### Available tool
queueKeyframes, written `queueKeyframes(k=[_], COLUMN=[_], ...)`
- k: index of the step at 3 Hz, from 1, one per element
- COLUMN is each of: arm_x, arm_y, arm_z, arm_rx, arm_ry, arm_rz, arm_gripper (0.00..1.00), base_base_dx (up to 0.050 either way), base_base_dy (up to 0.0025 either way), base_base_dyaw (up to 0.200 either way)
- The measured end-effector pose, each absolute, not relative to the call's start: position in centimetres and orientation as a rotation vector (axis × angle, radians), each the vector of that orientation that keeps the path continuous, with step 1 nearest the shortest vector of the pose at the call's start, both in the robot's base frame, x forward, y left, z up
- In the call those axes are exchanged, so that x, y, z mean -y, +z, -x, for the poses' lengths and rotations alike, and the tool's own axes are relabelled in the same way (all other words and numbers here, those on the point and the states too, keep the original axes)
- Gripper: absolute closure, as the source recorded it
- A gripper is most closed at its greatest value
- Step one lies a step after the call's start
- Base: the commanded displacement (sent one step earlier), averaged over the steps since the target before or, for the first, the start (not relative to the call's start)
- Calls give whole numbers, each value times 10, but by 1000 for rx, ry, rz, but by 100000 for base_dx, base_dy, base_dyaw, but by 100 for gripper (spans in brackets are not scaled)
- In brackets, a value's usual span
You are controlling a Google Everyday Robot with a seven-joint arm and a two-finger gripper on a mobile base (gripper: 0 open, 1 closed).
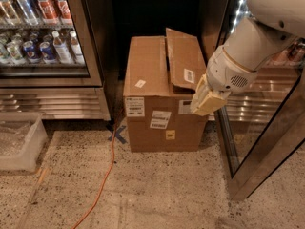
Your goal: Close left fridge door
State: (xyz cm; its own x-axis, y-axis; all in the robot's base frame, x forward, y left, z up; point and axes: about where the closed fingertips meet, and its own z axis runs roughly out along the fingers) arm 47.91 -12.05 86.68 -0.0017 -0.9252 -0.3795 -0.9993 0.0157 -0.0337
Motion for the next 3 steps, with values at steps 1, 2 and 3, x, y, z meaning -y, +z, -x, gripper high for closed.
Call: queueKeyframes(k=[1,2,3], arm_x=[120,120,120], arm_y=[867,867,867], arm_z=[-479,-479,-479], arm_rx=[-2002,-2002,-2002], arm_ry=[356,356,356], arm_rz=[1984,1984,1984], arm_gripper=[100,100,100], base_base_dx=[4041,4291,1], base_base_dy=[239,-222,-3], base_base_dyaw=[11801,-10432,-18361])
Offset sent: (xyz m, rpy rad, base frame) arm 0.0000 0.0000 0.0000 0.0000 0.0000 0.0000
